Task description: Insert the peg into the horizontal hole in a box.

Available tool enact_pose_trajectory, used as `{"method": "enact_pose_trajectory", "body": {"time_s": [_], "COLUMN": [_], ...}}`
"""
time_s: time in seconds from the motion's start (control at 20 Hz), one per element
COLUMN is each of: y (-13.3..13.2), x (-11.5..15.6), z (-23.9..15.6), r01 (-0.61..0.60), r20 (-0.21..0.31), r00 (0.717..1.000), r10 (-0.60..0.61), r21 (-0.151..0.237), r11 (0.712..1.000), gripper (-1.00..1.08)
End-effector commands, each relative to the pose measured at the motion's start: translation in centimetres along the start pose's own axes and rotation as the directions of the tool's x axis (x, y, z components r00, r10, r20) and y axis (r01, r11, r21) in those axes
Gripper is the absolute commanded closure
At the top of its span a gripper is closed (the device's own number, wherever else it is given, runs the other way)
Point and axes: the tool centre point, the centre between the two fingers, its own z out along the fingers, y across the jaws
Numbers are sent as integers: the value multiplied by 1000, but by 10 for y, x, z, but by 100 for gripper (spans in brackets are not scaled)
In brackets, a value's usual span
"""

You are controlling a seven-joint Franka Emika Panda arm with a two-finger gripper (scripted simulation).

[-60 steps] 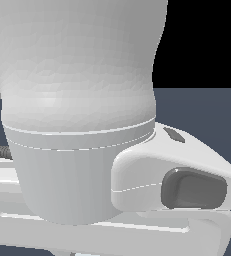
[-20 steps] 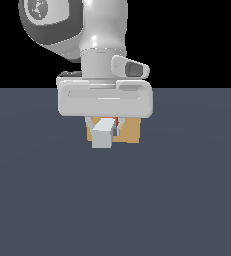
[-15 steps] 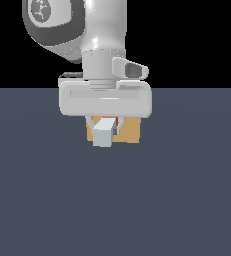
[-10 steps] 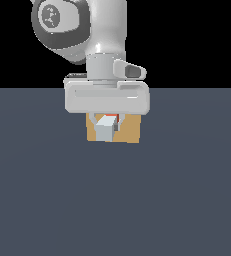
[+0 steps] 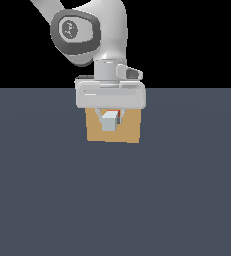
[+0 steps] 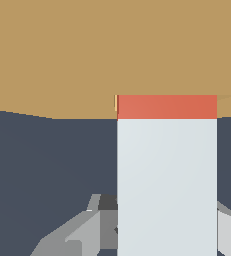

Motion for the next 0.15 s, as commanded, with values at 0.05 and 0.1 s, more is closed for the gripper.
{"method": "enact_pose_trajectory", "body": {"time_s": [0.05,0.1], "y": [2,2], "x": [8,8], "z": [-1,-1], "r01": [-1,-1], "r20": [-1,-1], "r00": [1000,1000], "r10": [1,1], "r21": [-3,-3], "r11": [1000,1000], "gripper": [108,108]}}
